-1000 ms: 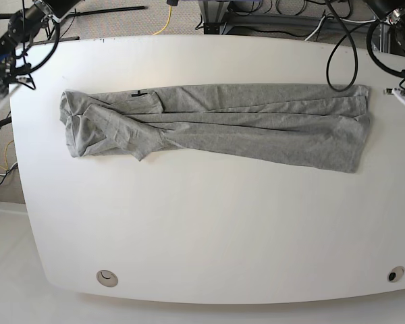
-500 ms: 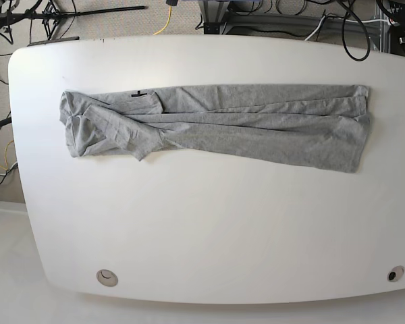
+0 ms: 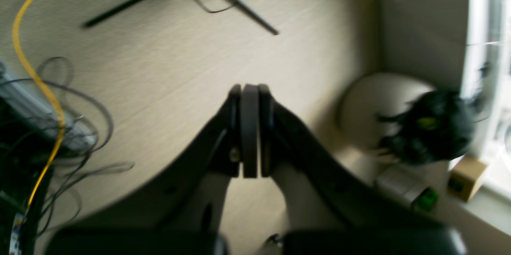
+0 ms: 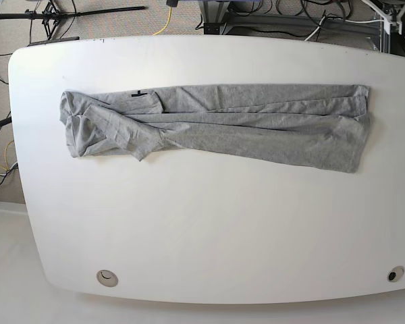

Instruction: Fold the T-shirt properly

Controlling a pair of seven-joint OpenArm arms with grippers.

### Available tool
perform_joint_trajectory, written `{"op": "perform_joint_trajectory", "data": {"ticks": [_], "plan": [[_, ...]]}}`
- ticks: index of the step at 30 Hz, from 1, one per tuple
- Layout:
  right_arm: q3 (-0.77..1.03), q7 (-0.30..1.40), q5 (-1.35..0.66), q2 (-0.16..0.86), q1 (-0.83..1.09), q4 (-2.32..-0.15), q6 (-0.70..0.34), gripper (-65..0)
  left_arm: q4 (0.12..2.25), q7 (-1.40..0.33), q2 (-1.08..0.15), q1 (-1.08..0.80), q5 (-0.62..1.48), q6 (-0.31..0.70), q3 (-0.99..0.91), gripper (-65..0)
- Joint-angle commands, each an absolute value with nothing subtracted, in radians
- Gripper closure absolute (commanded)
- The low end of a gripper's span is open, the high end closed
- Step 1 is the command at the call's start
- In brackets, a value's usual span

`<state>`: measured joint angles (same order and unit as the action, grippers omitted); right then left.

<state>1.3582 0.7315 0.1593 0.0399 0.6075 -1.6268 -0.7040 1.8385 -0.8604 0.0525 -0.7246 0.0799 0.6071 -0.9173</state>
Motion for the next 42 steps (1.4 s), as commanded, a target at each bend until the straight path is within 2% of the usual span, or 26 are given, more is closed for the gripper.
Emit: {"op": "perform_joint_trajectory", "data": {"ticks": [1,7,13,18,24,32,36,42], "plan": [[1.354,0.599,0.202,0.044,0.628,-1.472,-0.698,0.0,1.822,-0.78,0.091,-0.742,0.005,0.602,-0.877,-0.3],[1.343,0.355,0.335,0.039,0.576,-1.185,-0.698,0.0,1.692,-0.685,0.125,-0.734,-0.096,0.604,-0.805,-0.3],[1.412,0.248,0.427,0.016,0.513,-1.144,-0.698,0.0,1.649,-0.65,0.124,-0.719,-0.099,0.604,-0.771,-0.3],[1.484,0.274,0.503,0.008,0.44,-1.251,-0.698,0.0,1.685,-0.651,0.122,-0.705,-0.099,0.604,-0.771,-0.3],[1.484,0.328,0.627,0.012,0.321,-1.4,-0.698,0.0,1.764,-0.653,0.12,-0.699,-0.099,0.604,-0.776,-0.3],[1.484,0.418,0.777,-0.007,0.114,-1.728,-0.698,0.0,1.873,-0.656,0.117,-0.651,-0.097,0.604,-0.803,-0.3],[1.484,0.432,0.903,-0.045,-0.028,-1.874,-0.698,0.0,1.919,-0.716,0.07,-0.587,-0.097,0.604,-0.805,-0.3],[1.481,0.43,1.035,-0.116,-0.151,-1.94,-0.698,0.0,1.922,-0.855,-0.027,-0.44,-0.097,0.604,-0.802,-0.3]]}}
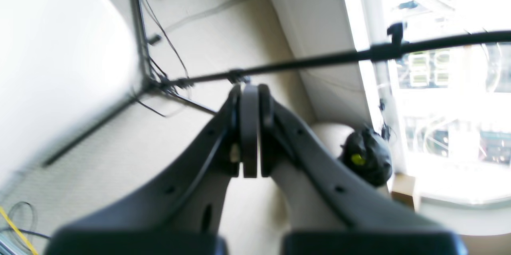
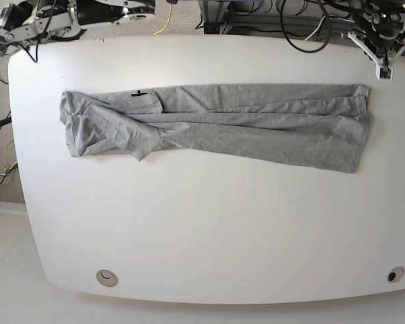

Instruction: Fold the T-shirt properly

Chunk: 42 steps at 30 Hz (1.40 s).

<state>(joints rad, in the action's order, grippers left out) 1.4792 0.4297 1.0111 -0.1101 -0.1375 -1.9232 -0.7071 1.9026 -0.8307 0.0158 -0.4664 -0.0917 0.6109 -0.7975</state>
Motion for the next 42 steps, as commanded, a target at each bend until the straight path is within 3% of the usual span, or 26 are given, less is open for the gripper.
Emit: {"op": "perform_joint_trajectory", "data": {"ticks": [1,14,28,42], "plan": [[1.468,0.43,1.043,-0.12,-0.157,-1.94,-0.698,0.0,1.922,-0.875,-0.039,-0.423,-0.097,0.604,-0.802,-0.3],[1.429,0.433,1.061,-0.157,-0.232,-1.936,-0.698,0.0,1.919,-1.03,-0.171,-0.2,-0.099,0.601,-0.676,-0.3],[1.359,0.435,1.061,-0.157,-0.249,-1.845,-0.698,0.0,1.919,-1.04,-0.162,-0.17,-0.099,0.596,-0.501,-0.3],[1.325,0.435,1.061,-0.157,-0.248,-1.836,-0.698,0.0,1.919,-1.04,-0.127,-0.174,-0.099,0.596,-0.496,-0.3]]}}
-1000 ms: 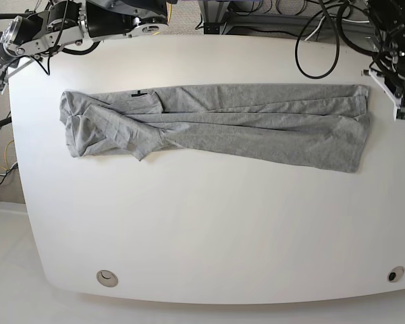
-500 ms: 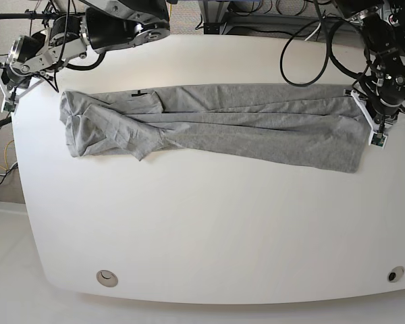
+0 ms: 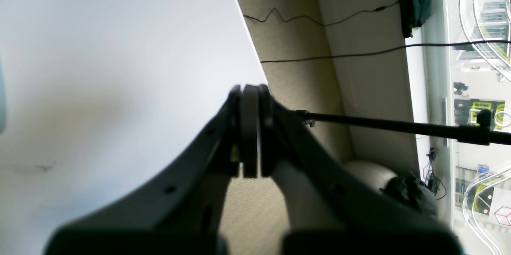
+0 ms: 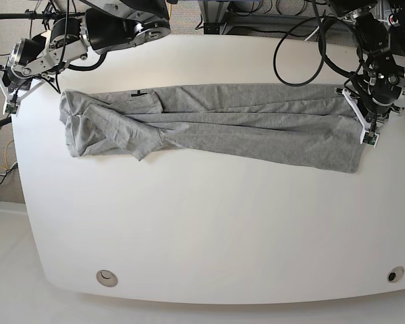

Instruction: Fold the T-shirt properly

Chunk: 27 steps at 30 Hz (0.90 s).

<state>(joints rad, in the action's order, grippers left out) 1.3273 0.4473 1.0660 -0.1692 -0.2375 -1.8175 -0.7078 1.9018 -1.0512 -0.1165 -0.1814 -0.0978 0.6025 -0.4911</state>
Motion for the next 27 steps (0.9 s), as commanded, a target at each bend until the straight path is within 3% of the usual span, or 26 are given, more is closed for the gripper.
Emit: {"op": "perform_joint_trajectory", "data": {"ticks": [1,27], "plan": [[1.325,0.435,1.059,-0.157,-0.248,-1.836,-0.698,0.0,1.919,-1.04,-0.127,-0.174,-0.099,0.596,-0.496,-0.3],[1.267,0.433,1.061,-0.157,-0.214,-1.842,-0.698,0.0,1.919,-1.04,-0.125,-0.203,-0.097,0.596,-0.498,-0.3]]}}
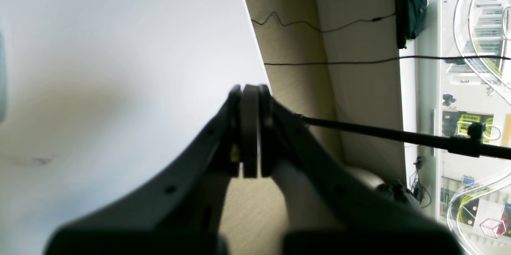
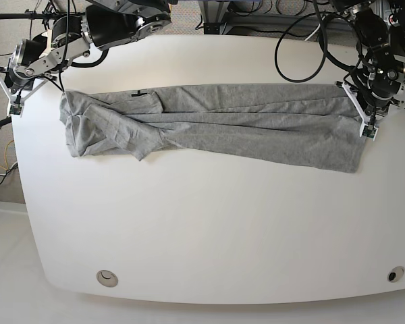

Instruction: Fold the T-shirt properly

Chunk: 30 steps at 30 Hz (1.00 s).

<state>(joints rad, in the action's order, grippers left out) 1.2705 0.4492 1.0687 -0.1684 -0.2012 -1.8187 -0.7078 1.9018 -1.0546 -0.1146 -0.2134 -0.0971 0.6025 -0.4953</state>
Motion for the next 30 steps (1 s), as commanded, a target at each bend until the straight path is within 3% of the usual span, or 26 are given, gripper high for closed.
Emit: {"op": "perform_joint_trajectory", "data": {"ticks": [1,30], "plan": [[1.267,0.433,1.061,-0.157,-0.214,-1.842,-0.698,0.0,1.919,-1.04,-0.125,-0.203,-0.097,0.596,-0.498,-0.3],[1.273,0.433,1.061,-0.157,-0.214,-1.842,-0.698,0.0,1.919,-1.04,-0.125,-0.197,-0.099,0.596,-0.487,-0.3]]}}
